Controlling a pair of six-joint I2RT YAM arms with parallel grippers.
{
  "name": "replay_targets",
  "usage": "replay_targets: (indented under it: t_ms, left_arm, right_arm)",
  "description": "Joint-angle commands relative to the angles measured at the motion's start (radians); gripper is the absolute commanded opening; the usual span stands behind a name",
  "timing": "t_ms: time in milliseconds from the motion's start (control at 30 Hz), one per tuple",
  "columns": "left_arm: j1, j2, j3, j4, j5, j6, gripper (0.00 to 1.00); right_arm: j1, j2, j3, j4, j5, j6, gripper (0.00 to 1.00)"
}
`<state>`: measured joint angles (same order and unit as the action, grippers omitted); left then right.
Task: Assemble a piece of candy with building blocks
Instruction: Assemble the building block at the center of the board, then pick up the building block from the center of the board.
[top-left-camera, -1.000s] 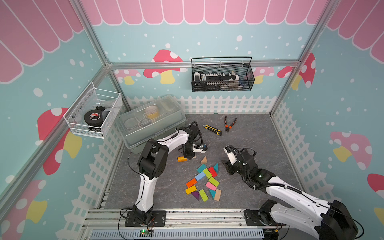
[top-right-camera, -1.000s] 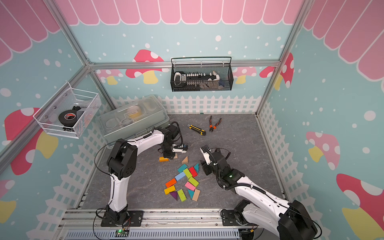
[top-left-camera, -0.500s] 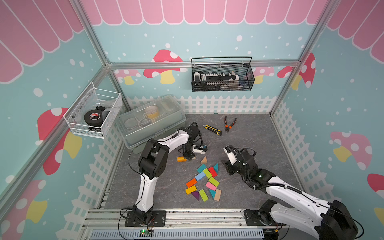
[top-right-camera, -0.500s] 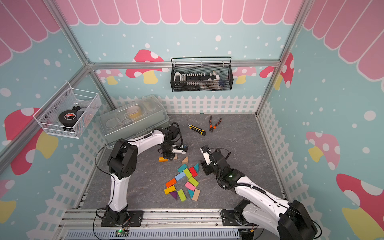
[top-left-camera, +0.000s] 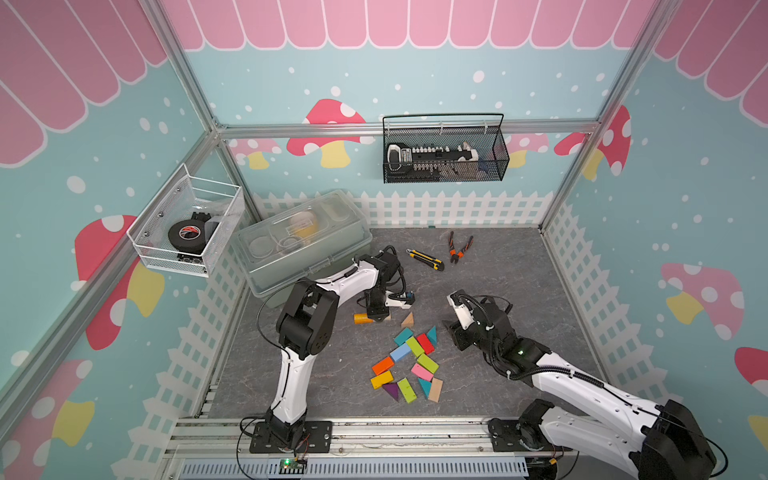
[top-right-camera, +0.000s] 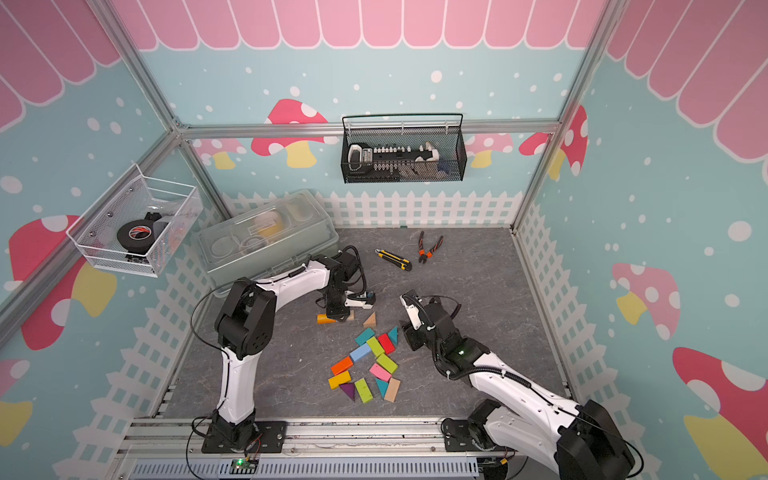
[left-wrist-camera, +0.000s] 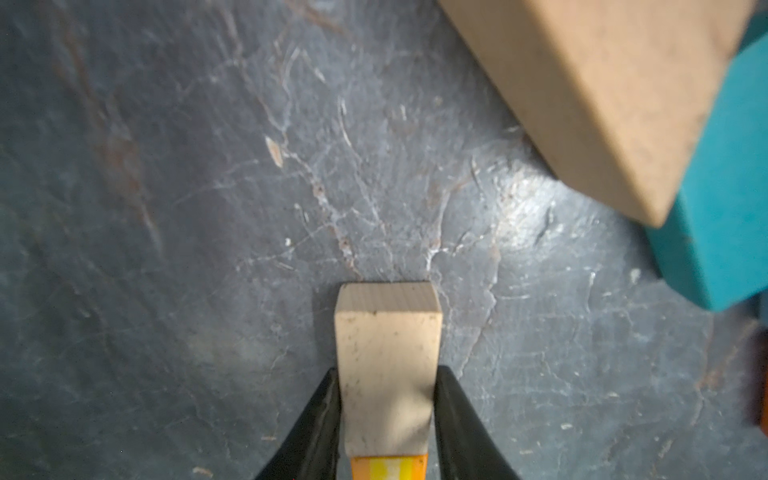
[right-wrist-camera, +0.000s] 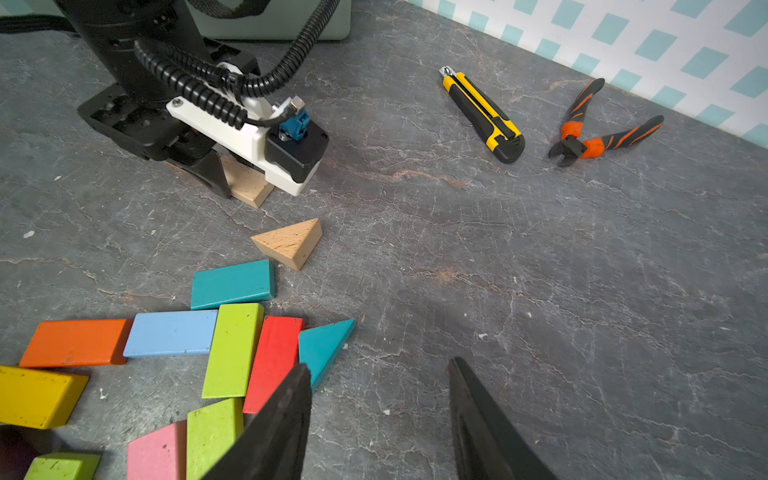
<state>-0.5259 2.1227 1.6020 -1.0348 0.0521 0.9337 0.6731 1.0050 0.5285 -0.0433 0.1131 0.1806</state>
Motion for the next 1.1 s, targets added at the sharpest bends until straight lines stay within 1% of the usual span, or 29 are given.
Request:
replay_targets:
  t_ms: [0, 67, 167, 267, 333, 400, 500, 567, 600, 633, 667, 700, 767, 800, 867, 967, 1033, 1067]
  left_arm:
    - [-0.005, -0.04, 0.001, 0.006, 0.0, 0.009, 0.42]
    - [-0.004, -0.068, 0.002, 0.008, -0.002, 0.002, 0.48]
    - [-0.005, -0.138, -0.006, 0.017, -0.017, -0.021, 0.49]
    - [-0.009, -0.252, -0.011, 0.025, -0.038, -0.086, 0.49]
    - [-0.013, -0.334, -0.005, 0.028, -0.07, -0.16, 0.49]
    - [-0.017, -0.443, -0.016, 0.04, -0.116, -0.258, 0.49]
    - [-0.038, -0.636, -0.103, 0.068, -0.145, -0.44, 0.49]
    - [-0.049, -0.798, -0.227, 0.126, -0.16, -0.616, 0.5]
    - [-0.051, -0.875, -0.295, 0.167, -0.161, -0.692, 0.5]
    - [-0.05, -0.965, -0.389, 0.227, -0.17, -0.781, 0.53]
    - [-0.048, -1.06, -0.478, 0.284, -0.182, -0.877, 0.56]
    - [-0.047, -1.133, -0.545, 0.319, -0.186, -0.945, 0.58]
    - [-0.043, -1.285, -0.659, 0.342, -0.191, -1.082, 0.6]
    - [-0.042, -1.332, -0.688, 0.332, -0.197, -1.127, 0.6]
    - [-0.042, -1.421, -0.74, 0.298, -0.214, -1.209, 0.59]
    - [-0.042, -1.494, -0.773, 0.232, -0.234, -1.27, 0.59]
    - [-0.052, -1.523, -0.766, 0.209, -0.243, -1.286, 0.59]
    - [-0.056, -1.538, -0.76, 0.211, -0.226, -1.28, 0.6]
  right_arm:
    - [-0.003, 0.001, 0.006, 0.019, 0.002, 0.003, 0.55]
    - [-0.004, 0.0, 0.008, 0.015, 0.001, 0.005, 0.56]
    - [-0.004, -0.006, 0.01, 0.012, -0.004, 0.005, 0.56]
    - [-0.004, -0.006, 0.022, 0.006, -0.048, -0.001, 0.56]
    - [-0.003, 0.003, 0.027, 0.023, -0.109, -0.023, 0.57]
    - [-0.003, 0.033, 0.04, 0.044, -0.204, -0.063, 0.55]
    - [0.015, 0.118, 0.094, 0.055, -0.343, -0.147, 0.54]
    - [0.017, 0.201, 0.167, 0.016, -0.432, -0.219, 0.55]
    - [0.02, 0.239, 0.203, -0.005, -0.461, -0.261, 0.55]
    - [0.026, 0.291, 0.245, -0.02, -0.478, -0.324, 0.56]
    - [0.037, 0.343, 0.292, -0.061, -0.484, -0.403, 0.56]
    - [0.048, 0.387, 0.339, -0.124, -0.479, -0.49, 0.57]
    - [0.063, 0.477, 0.432, -0.231, -0.424, -0.617, 0.57]
    - [0.07, 0.506, 0.456, -0.257, -0.405, -0.659, 0.57]
    - [0.089, 0.569, 0.508, -0.344, -0.429, -0.803, 0.58]
    - [0.126, 0.627, 0.566, -0.407, -0.419, -0.906, 0.59]
    - [0.148, 0.65, 0.587, -0.419, -0.414, -0.959, 0.6]
    - [0.158, 0.665, 0.599, -0.431, -0.408, -0.979, 0.61]
